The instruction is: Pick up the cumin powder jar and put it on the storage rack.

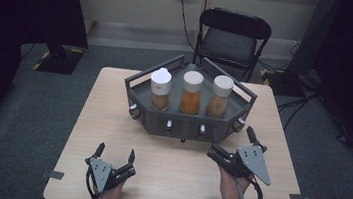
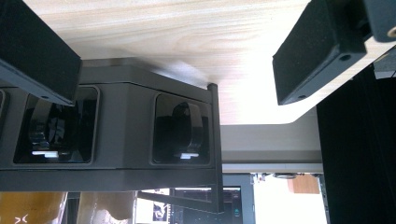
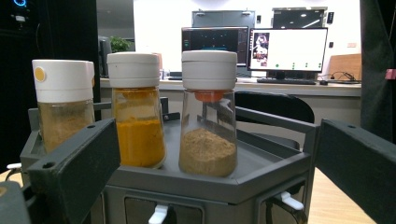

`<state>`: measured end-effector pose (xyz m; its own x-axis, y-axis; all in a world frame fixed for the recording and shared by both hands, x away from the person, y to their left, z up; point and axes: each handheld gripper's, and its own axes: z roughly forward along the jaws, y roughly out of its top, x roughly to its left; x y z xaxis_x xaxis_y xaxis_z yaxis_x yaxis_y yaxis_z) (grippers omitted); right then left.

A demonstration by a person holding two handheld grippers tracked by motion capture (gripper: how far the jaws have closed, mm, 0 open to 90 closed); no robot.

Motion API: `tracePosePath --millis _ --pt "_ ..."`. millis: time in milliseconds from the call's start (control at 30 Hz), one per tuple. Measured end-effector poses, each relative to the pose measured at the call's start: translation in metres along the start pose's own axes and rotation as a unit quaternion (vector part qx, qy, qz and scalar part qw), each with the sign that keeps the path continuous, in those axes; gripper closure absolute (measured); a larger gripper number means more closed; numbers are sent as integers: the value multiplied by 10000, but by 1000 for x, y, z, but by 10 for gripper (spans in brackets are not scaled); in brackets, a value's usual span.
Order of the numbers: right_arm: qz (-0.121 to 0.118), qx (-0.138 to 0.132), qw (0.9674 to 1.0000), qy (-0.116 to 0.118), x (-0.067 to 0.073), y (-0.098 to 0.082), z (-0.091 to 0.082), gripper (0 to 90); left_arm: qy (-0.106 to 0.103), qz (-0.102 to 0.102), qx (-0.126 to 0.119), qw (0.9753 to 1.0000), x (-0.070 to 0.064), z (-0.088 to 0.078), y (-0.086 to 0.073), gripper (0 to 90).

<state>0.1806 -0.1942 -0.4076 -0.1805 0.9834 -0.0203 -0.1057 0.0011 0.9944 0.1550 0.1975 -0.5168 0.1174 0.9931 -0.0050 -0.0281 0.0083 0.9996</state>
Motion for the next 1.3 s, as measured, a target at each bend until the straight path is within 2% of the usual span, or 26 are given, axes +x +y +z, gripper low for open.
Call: tracePosePath --millis 500,600,767,1033,1100,1300 --pt "-14 -109 9998 -157 -2 -14 -23 0 -3 0 -1 10000 0 0 0 10" --pt "51 -142 9997 -184 -4 -20 -27 0 -2 1 0 10000 0 0 0 10" --pt "38 -98 9997 -206 -4 -28 -30 0 -3 0 0 10000 0 0 0 9" --pt "147 7 9996 -233 -6 -46 -36 0 -5 -2 0 10000 0 0 0 10" --pt "234 7 9996 -177 -7 -50 -37 0 -5 -1 1 10000 0 0 0 10" --pt "179 29 9995 -240 -2 -58 -40 0 -6 -2 -1 10000 0 0 0 10"
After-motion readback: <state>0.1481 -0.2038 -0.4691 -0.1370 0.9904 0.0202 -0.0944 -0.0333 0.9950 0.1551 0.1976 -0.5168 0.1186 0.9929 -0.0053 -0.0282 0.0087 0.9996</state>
